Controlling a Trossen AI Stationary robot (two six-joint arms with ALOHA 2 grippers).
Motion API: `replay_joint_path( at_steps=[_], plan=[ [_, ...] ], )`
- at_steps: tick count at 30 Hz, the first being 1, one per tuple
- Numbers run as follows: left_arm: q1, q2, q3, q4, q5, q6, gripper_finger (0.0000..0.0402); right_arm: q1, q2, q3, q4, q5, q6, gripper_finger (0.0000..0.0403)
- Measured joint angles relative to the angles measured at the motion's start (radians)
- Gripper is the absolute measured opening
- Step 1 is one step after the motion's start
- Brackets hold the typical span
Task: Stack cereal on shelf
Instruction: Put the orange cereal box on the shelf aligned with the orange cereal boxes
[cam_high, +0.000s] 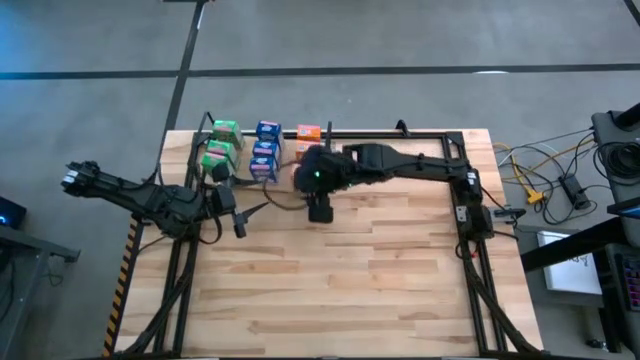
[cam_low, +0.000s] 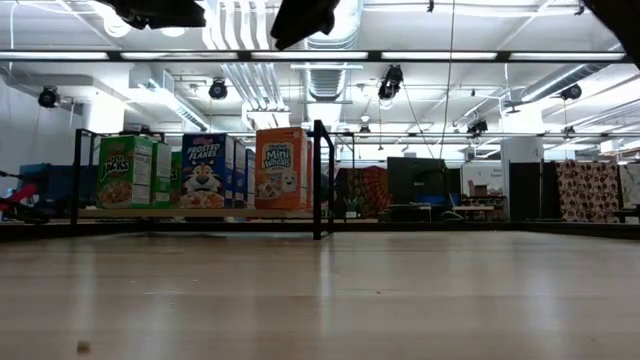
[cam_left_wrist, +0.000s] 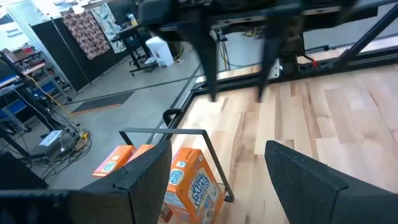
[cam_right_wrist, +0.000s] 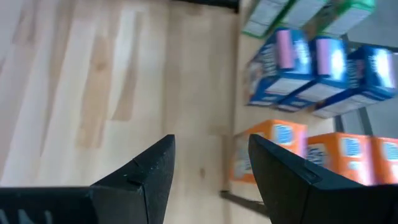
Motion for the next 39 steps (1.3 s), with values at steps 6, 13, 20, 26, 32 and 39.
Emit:
replay_joint_path(
  at_steps=[6, 13, 20, 26, 32, 39],
  plan=[
    [0.0, 0.029, 0.0, 0.0, 0.001, -0.014, 0.0242, 0.061, -0.131, -0.301, 0.163, 0.0, 0.031, 0.0194],
    [0.0, 0.063, 0.0, 0.023, 0.002, -0.019, 0.0242, 0.106, -0.347, -0.75, 0.53, 0.0, 0.024, 0.0194],
    [0.0, 0.128, 0.0, 0.107, 0.002, -0.022, 0.0242, 0.127, -0.563, -1.14, 0.885, -0.001, -0.008, 0.0194],
    [0.002, 0.193, 0.0, 0.136, -0.003, -0.03, 0.0242, 0.126, -0.738, -1.393, 1.131, -0.004, -0.078, 0.0194],
    [0.012, 0.272, 0.0, 0.158, -0.004, -0.067, 0.0242, 0.126, -0.902, -1.56, 1.34, -0.004, -0.127, 0.0194],
    [0.035, 0.442, 0.0, 0.243, -0.002, -0.116, 0.0221, 0.126, -1.012, -1.653, 1.392, -0.003, -0.125, 0.0184]
  ],
)
